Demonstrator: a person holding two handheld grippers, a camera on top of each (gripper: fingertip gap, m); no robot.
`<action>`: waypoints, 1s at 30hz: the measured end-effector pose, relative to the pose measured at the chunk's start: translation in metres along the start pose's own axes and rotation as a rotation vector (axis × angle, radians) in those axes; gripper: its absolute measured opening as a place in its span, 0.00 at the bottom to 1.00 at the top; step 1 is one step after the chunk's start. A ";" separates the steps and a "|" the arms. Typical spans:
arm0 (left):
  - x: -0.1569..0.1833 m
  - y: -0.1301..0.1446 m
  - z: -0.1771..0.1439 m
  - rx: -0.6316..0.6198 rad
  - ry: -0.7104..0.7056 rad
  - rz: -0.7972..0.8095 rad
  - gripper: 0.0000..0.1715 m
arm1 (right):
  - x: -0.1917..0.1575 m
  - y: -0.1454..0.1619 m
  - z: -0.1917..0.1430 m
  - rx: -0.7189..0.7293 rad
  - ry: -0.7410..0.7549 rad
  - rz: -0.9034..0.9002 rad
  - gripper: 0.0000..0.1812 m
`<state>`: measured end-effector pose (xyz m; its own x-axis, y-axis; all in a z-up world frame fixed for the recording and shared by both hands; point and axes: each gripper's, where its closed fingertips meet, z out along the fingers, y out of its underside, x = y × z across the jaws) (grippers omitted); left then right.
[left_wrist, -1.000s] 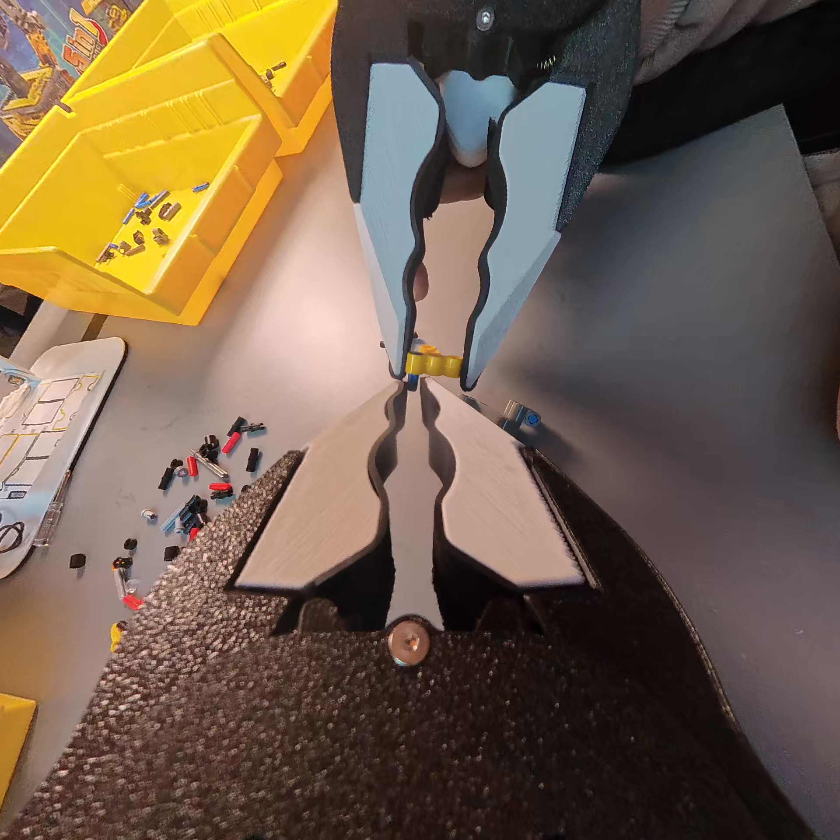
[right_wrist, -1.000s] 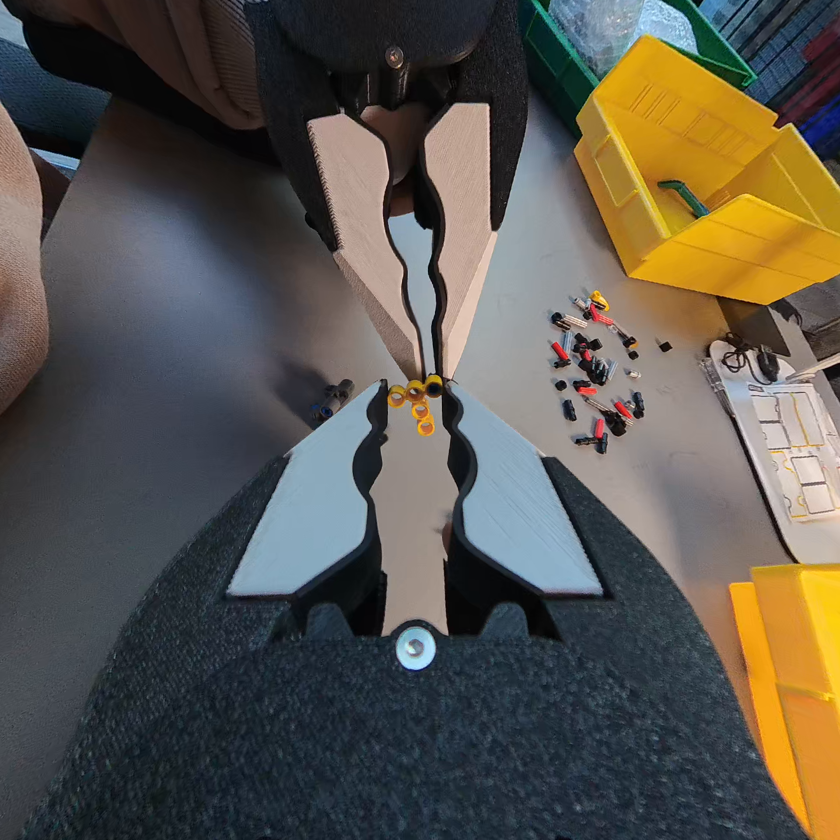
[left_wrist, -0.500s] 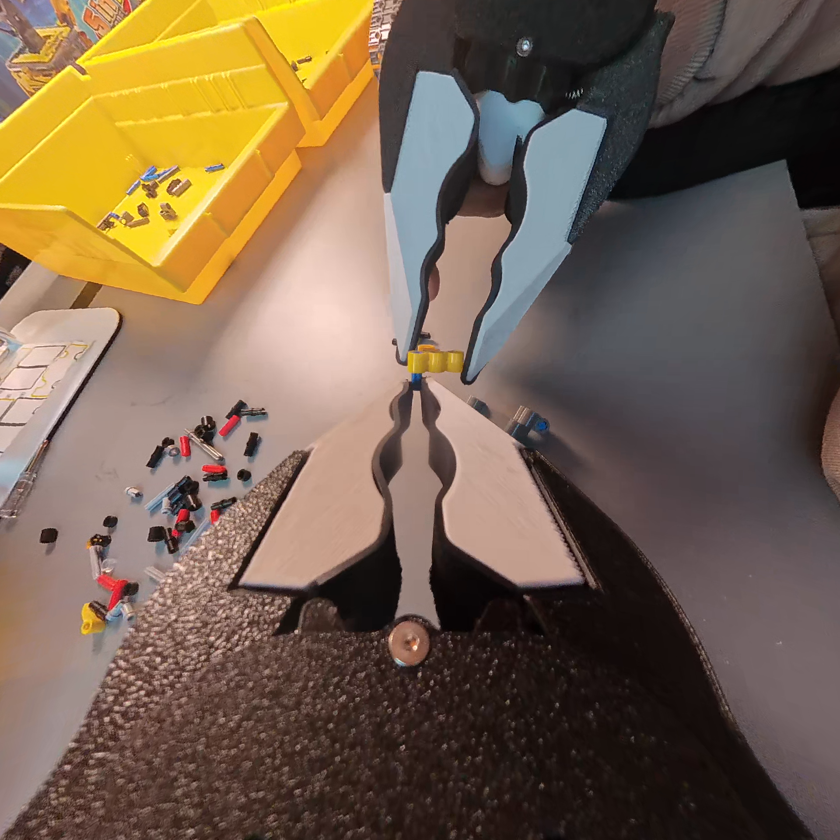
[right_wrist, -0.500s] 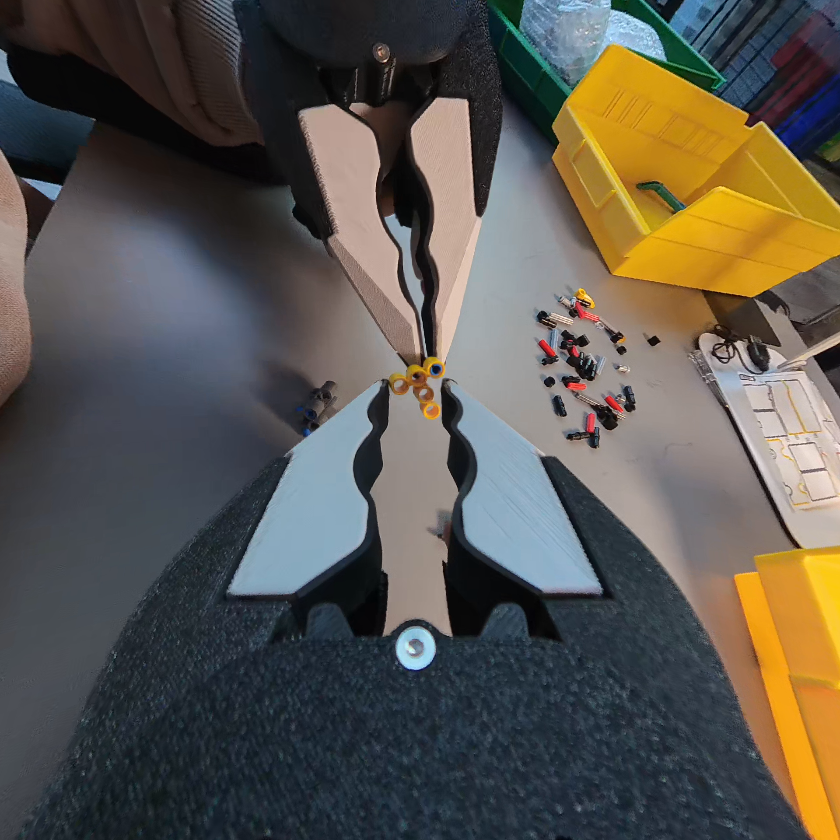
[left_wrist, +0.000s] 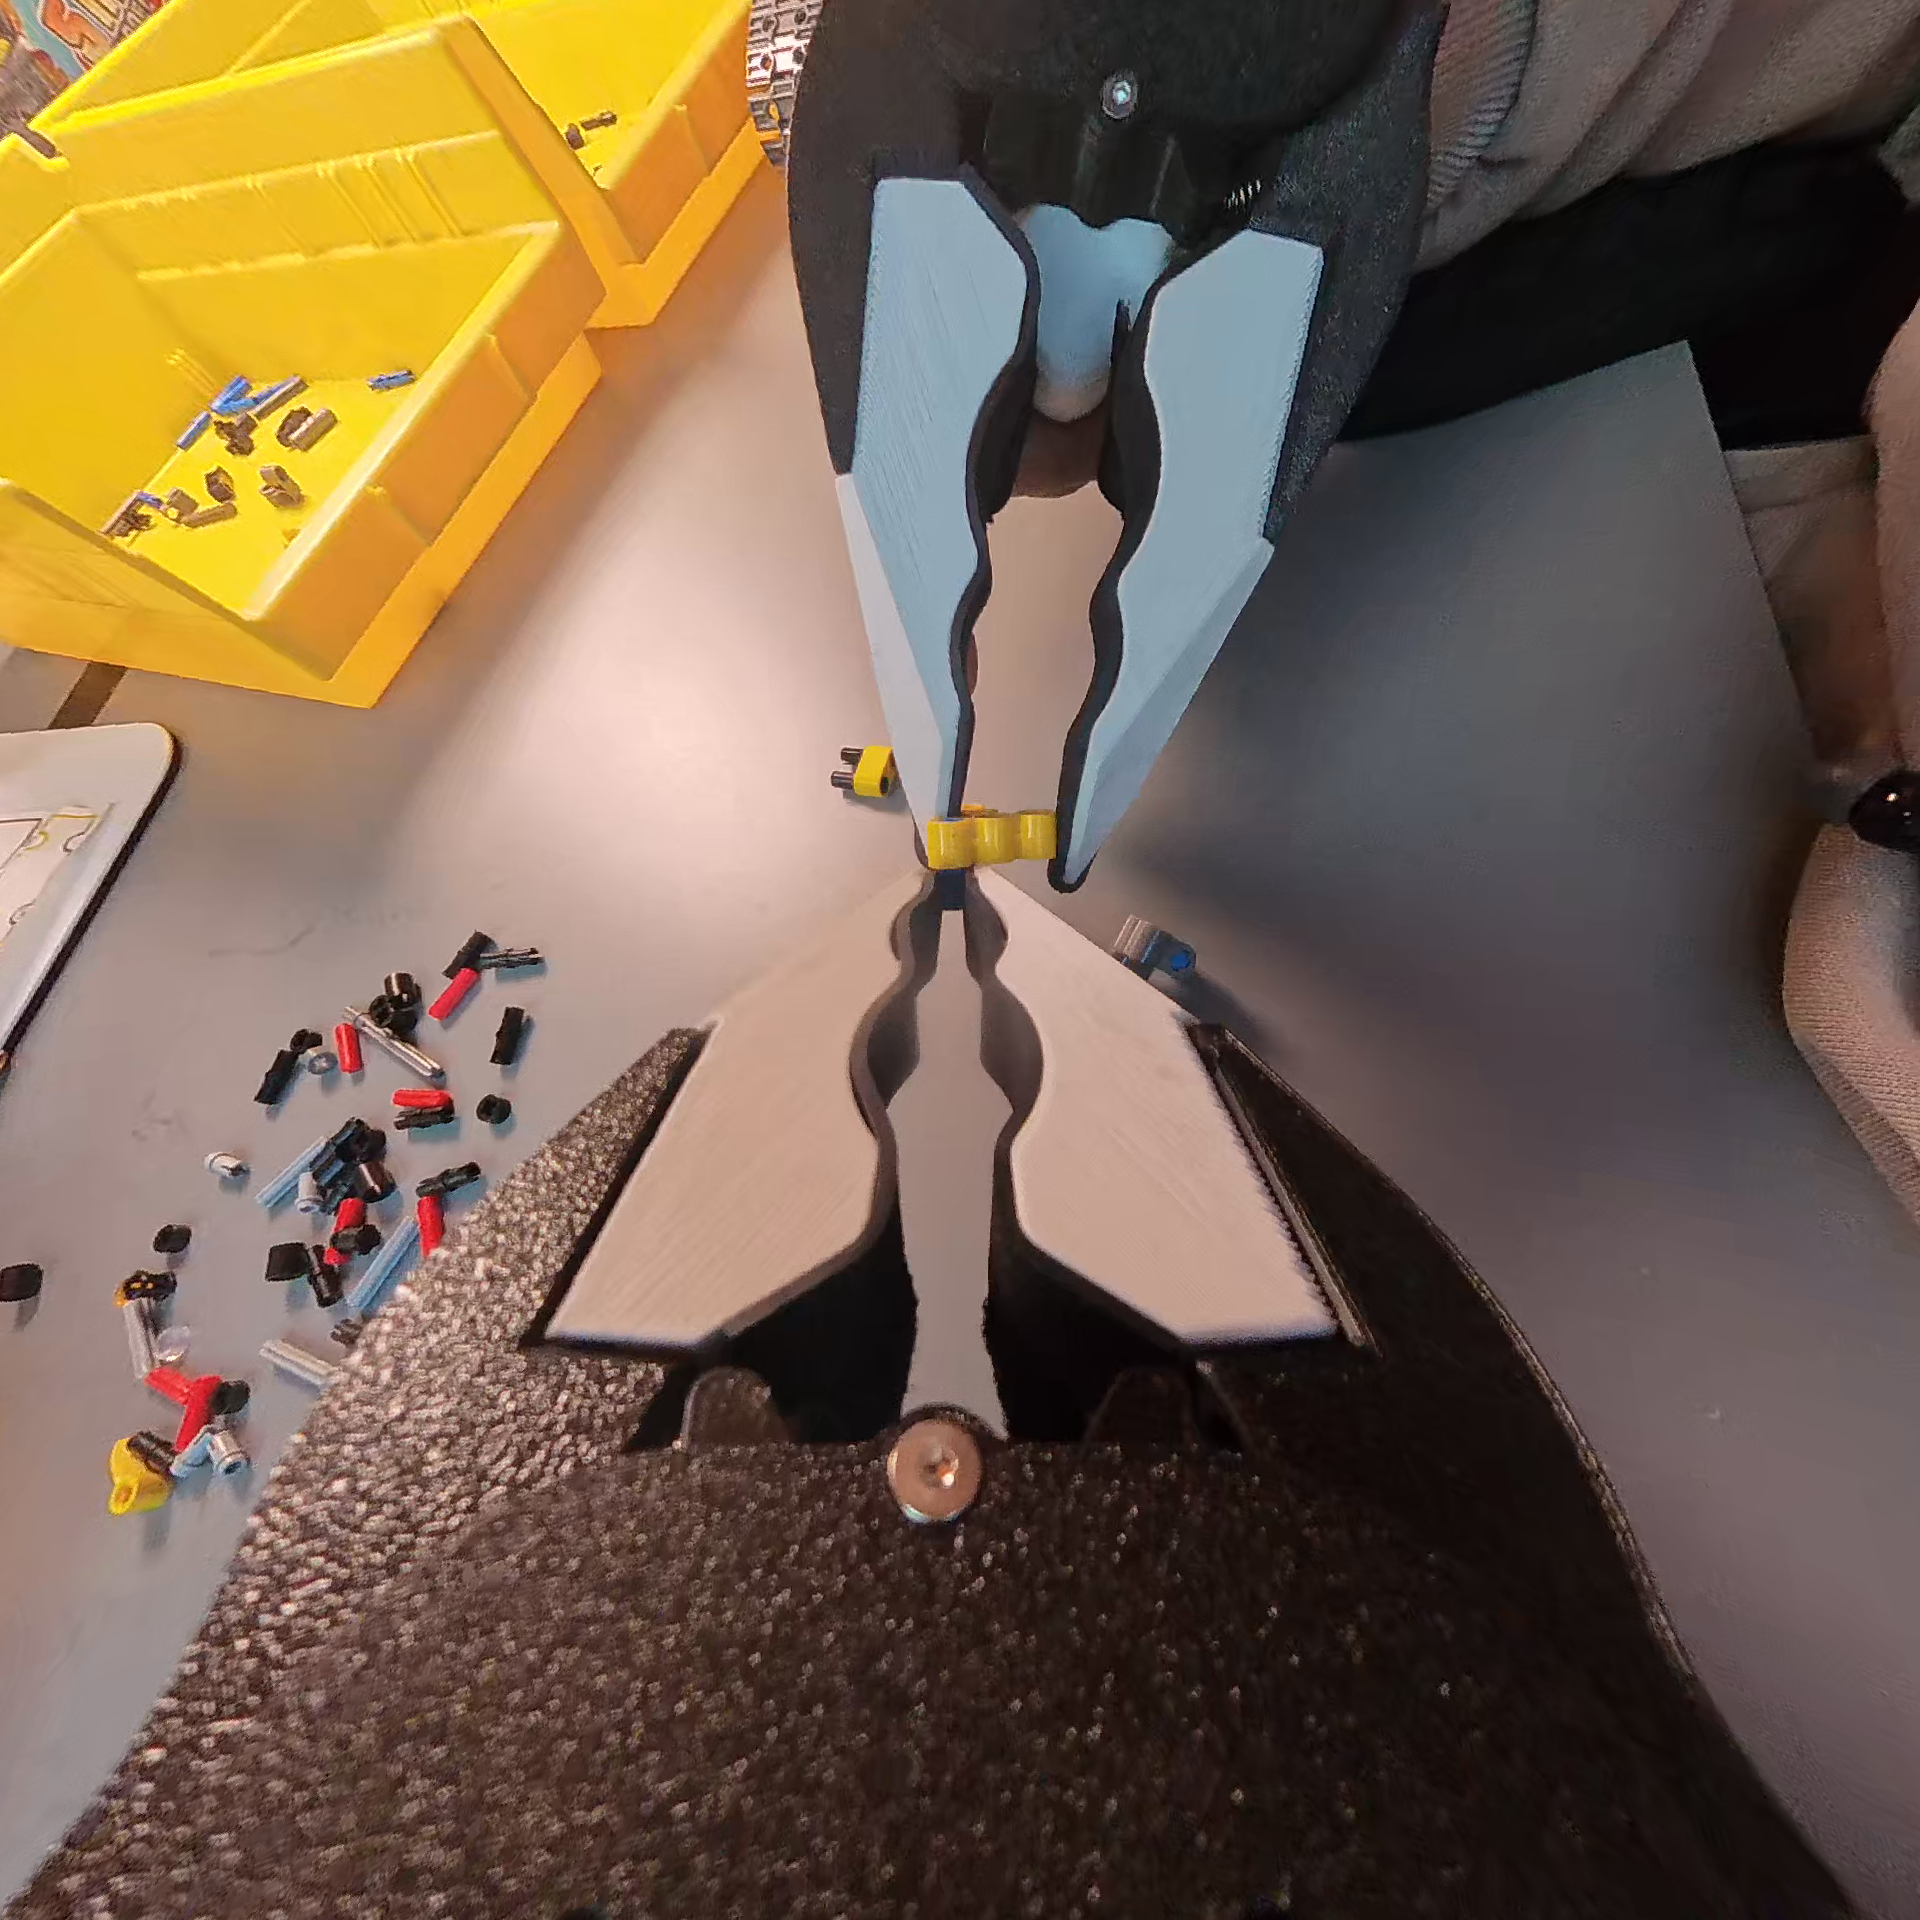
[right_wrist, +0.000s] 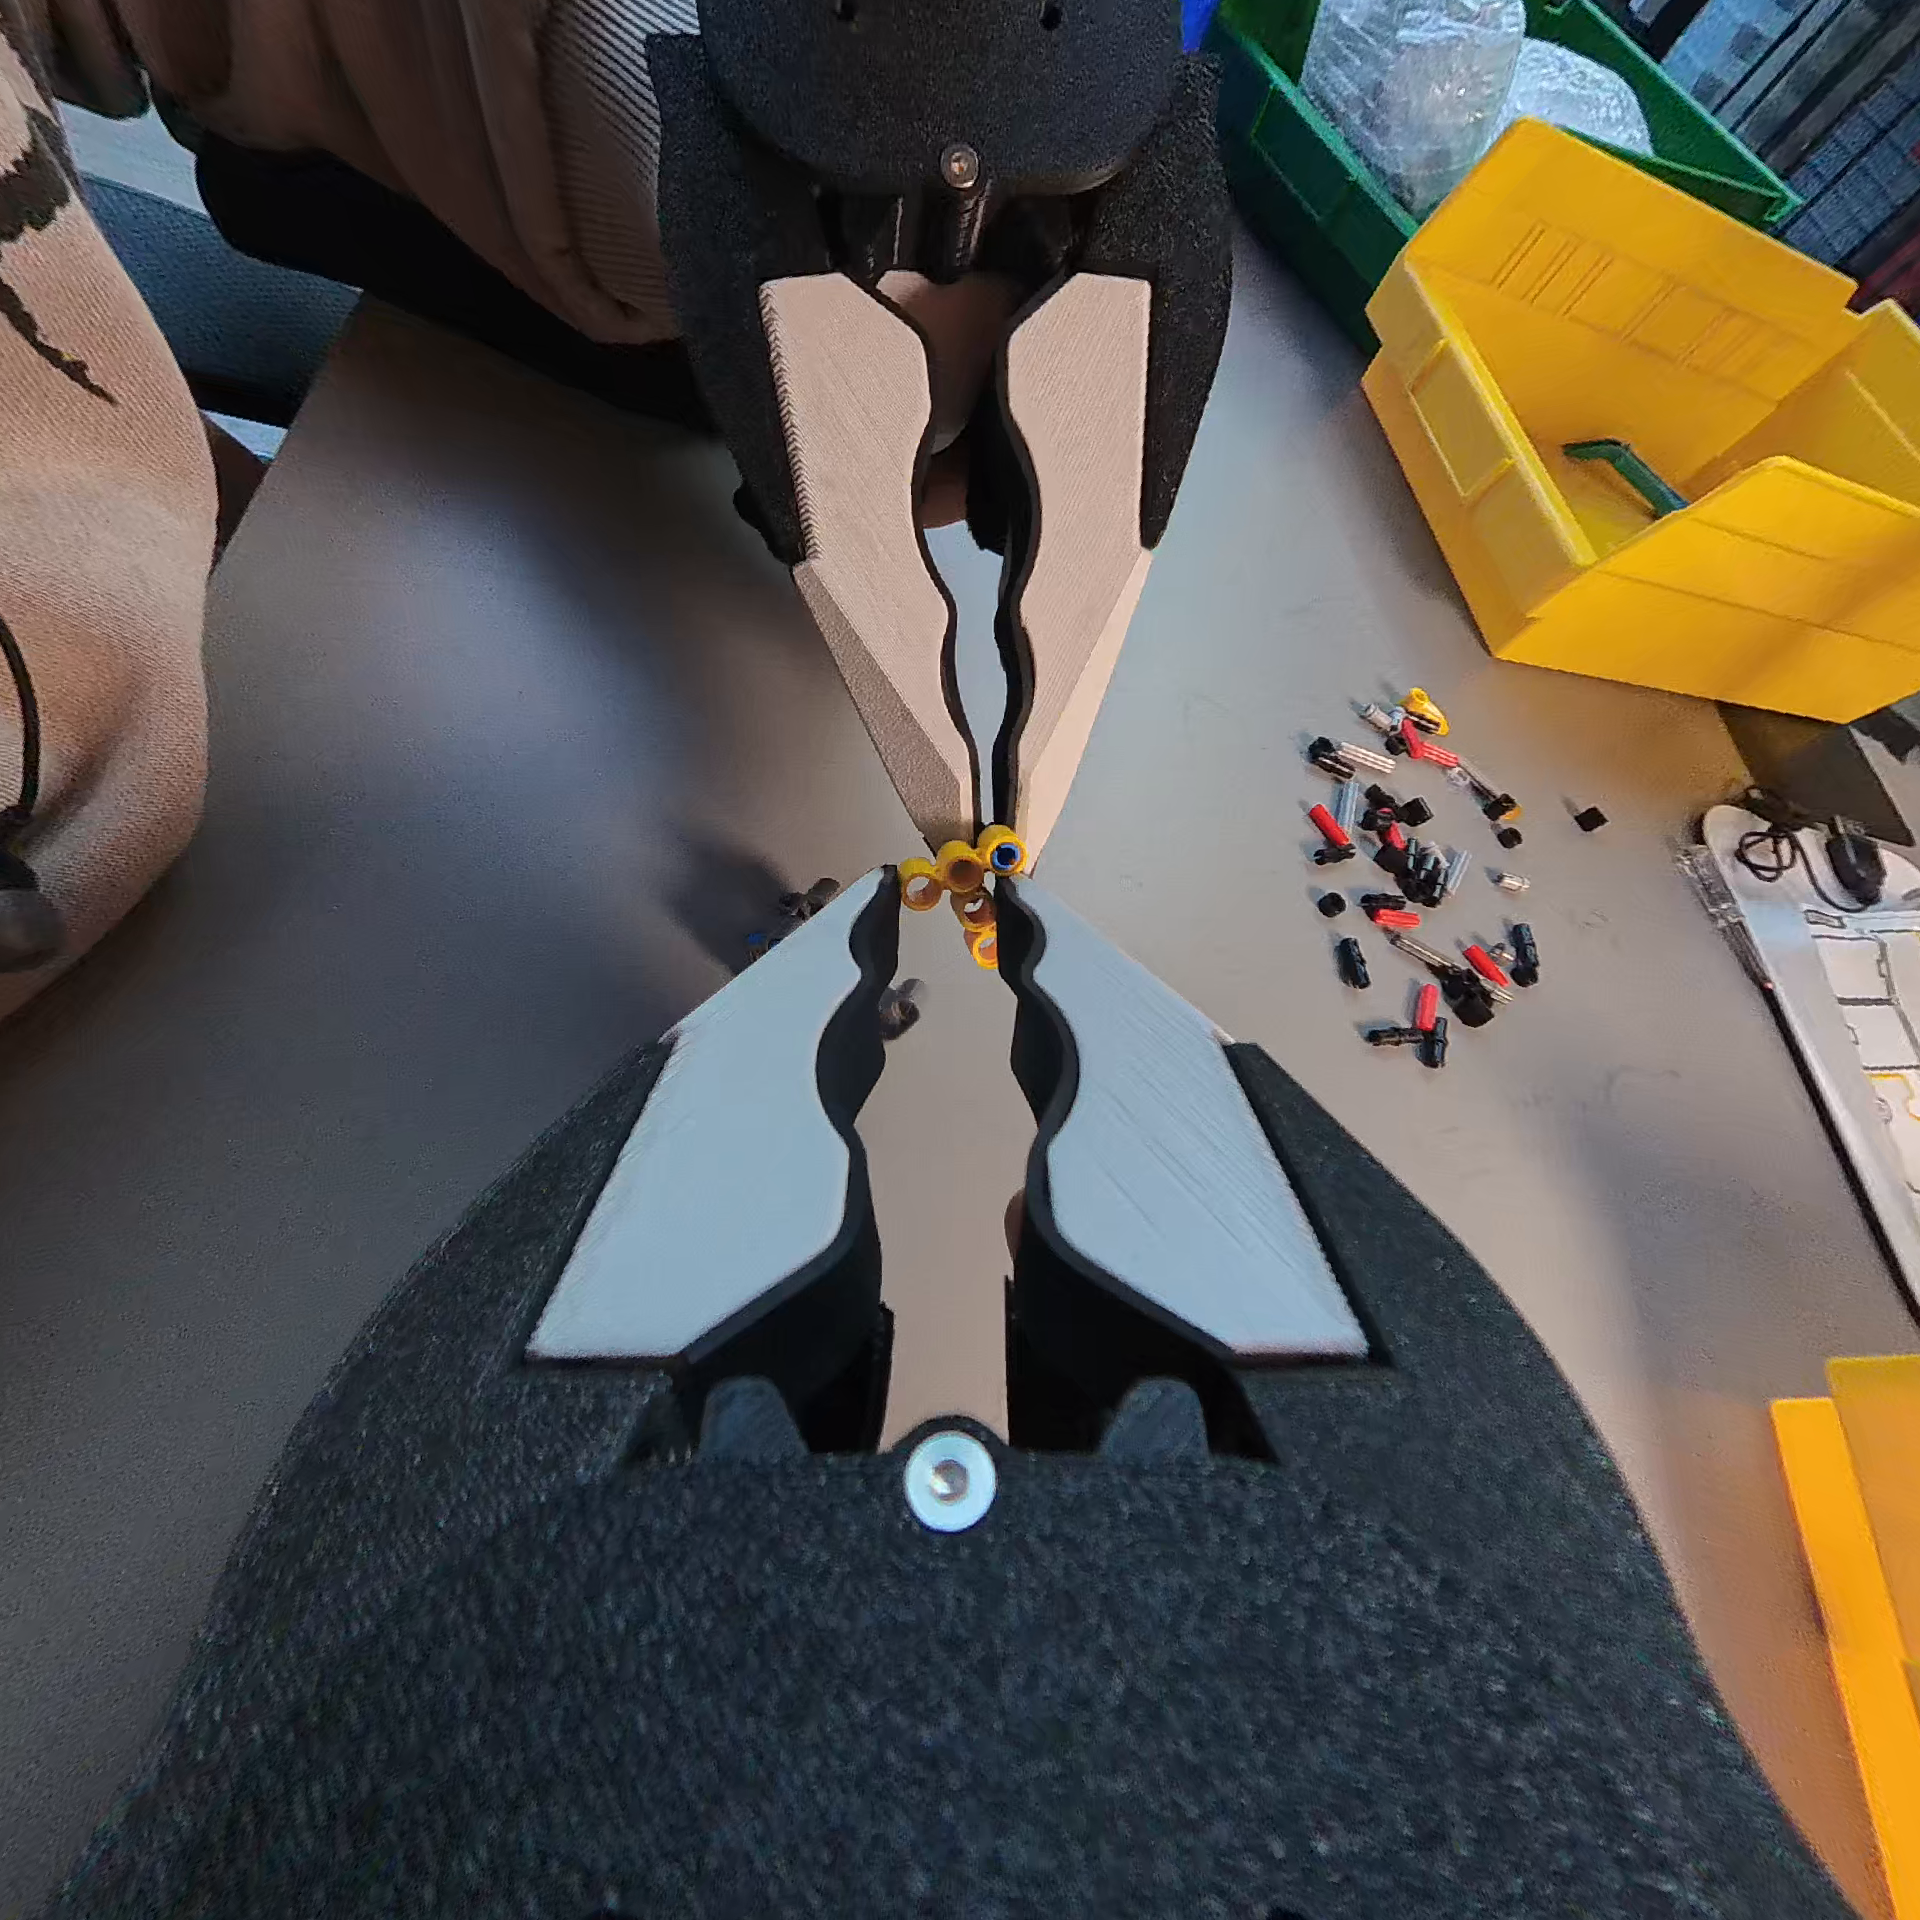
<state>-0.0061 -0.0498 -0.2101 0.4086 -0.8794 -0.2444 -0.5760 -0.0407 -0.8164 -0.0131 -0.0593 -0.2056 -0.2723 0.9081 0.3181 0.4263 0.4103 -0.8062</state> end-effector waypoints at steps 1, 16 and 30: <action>0.000 0.000 0.000 -0.002 0.002 -0.005 0.02 | 0.000 0.000 0.000 -0.002 -0.001 0.000 0.09; -0.004 -0.010 -0.005 0.096 0.058 -0.124 0.02 | 0.009 -0.017 -0.011 0.115 0.007 0.068 0.06; -0.009 0.009 -0.006 0.014 0.066 -0.148 0.00 | 0.032 -0.037 -0.035 0.262 0.099 0.096 0.02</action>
<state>-0.0192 -0.0453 -0.2118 0.4410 -0.8934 -0.0862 -0.5027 -0.1662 -0.8483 -0.0073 -0.0422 -0.1483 -0.1503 0.9507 0.2714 0.2055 0.2986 -0.9320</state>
